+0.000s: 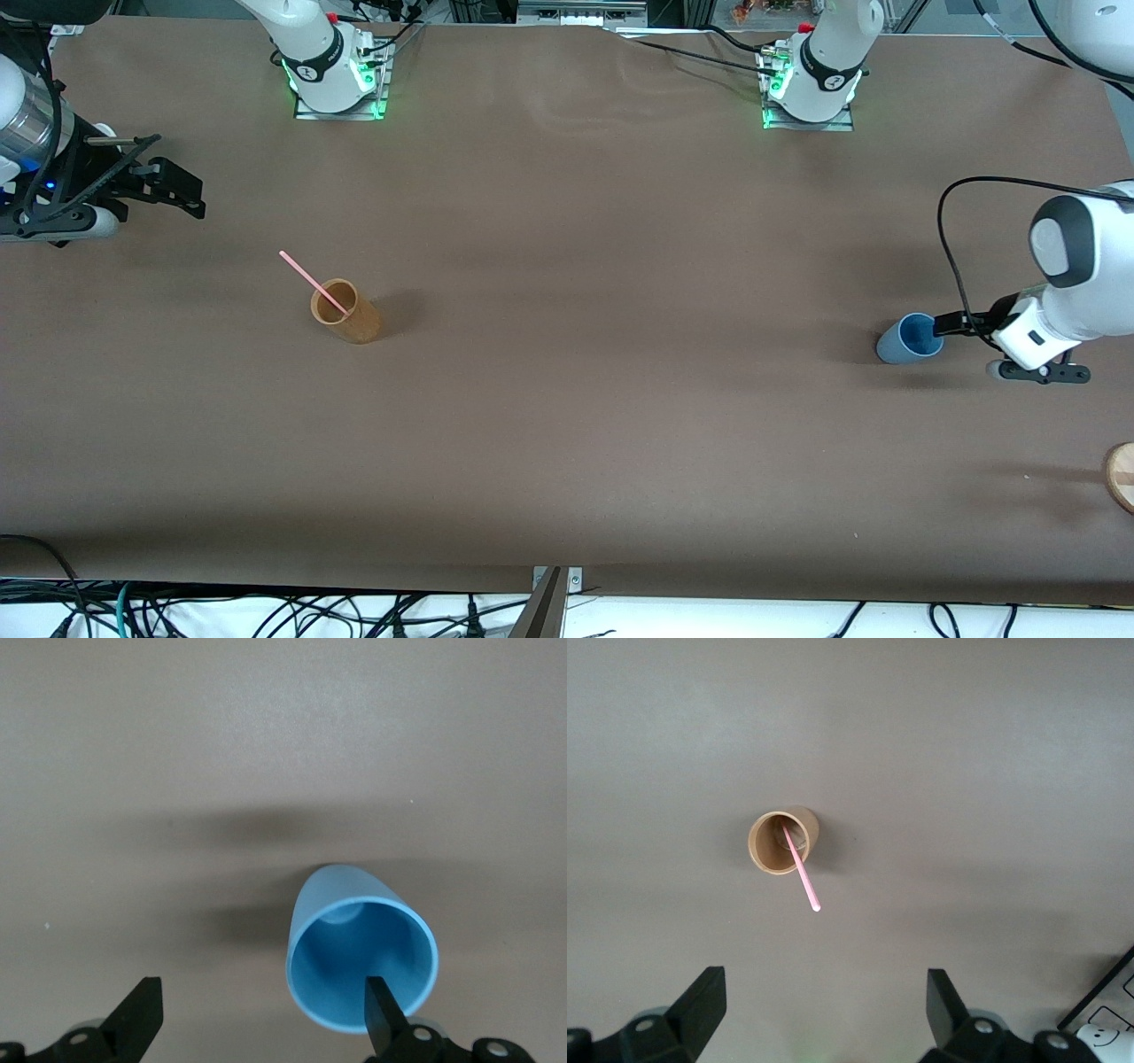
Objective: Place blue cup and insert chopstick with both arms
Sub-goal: 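Move the left gripper down to the light-blue cup, then close the left gripper on the blue cup's rim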
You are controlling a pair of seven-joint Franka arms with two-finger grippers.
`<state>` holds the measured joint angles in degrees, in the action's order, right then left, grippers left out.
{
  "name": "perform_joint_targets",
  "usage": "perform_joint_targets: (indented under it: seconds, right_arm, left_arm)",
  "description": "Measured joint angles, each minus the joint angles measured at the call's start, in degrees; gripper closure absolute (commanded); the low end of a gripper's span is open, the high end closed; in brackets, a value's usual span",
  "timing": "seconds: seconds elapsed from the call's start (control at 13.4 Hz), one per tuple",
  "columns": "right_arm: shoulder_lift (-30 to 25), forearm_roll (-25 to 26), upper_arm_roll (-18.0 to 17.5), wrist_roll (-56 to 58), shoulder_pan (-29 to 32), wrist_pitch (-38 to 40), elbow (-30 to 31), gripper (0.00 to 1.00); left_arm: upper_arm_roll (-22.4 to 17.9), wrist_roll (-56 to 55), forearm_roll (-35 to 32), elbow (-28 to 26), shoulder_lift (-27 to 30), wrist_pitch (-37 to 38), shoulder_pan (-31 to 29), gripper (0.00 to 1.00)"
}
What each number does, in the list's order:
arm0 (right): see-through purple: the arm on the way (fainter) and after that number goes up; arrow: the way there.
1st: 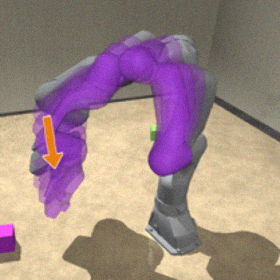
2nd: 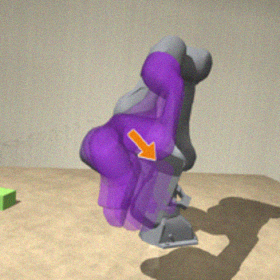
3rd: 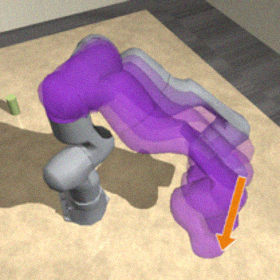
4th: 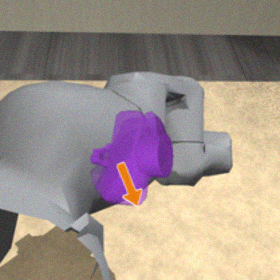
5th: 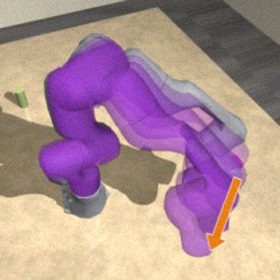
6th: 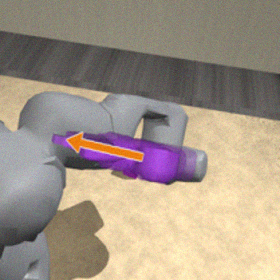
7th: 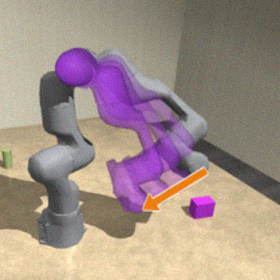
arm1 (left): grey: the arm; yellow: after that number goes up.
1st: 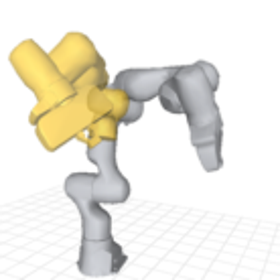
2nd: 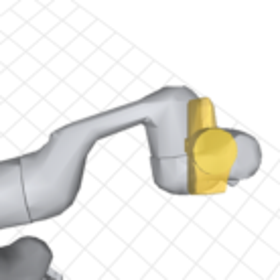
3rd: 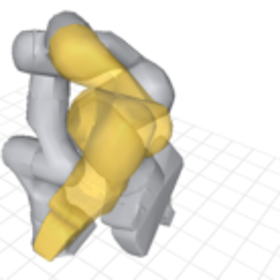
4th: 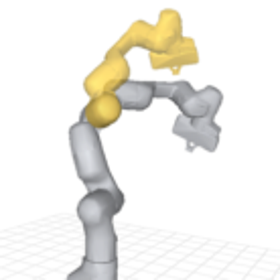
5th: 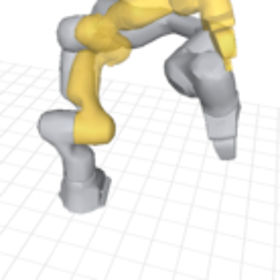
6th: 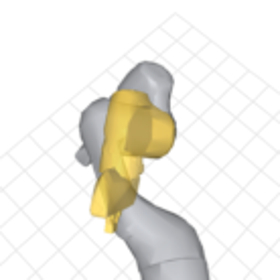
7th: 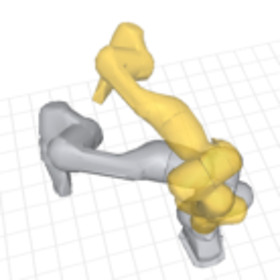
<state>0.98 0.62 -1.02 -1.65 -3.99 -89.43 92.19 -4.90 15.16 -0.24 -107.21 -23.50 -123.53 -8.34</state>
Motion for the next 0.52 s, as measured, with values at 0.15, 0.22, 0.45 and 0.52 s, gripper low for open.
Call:
perform_joint_targets:
  seconds: [0.15,0.22,0.45,0.52]
  right_arm:
    - [0.00,0.00,0.00,0.00,0.00,0.04,0.00,0.00]
    - [0.00,0.00,0.01,0.00,0.00,0.05,0.00,0.00]
    - [0.00,0.00,0.02,0.00,0.00,0.06,0.00,0.00]
    - [0.00,0.00,0.06,0.00,0.00,0.07,0.00,0.00]
  left_arm:
    - [0.04,0.00,0.00,-2.24,0.02,-2.87,0.01,0.00]
    - [0.07,0.00,0.00,-2.70,0.03,-3.21,0.01,0.00]
    - [0.15,0.00,0.00,-3.96,0.22,-5.32,0.04,0.00]
    - [0.18,0.00,0.00,-4.84,0.30,-6.57,0.06,0.03]
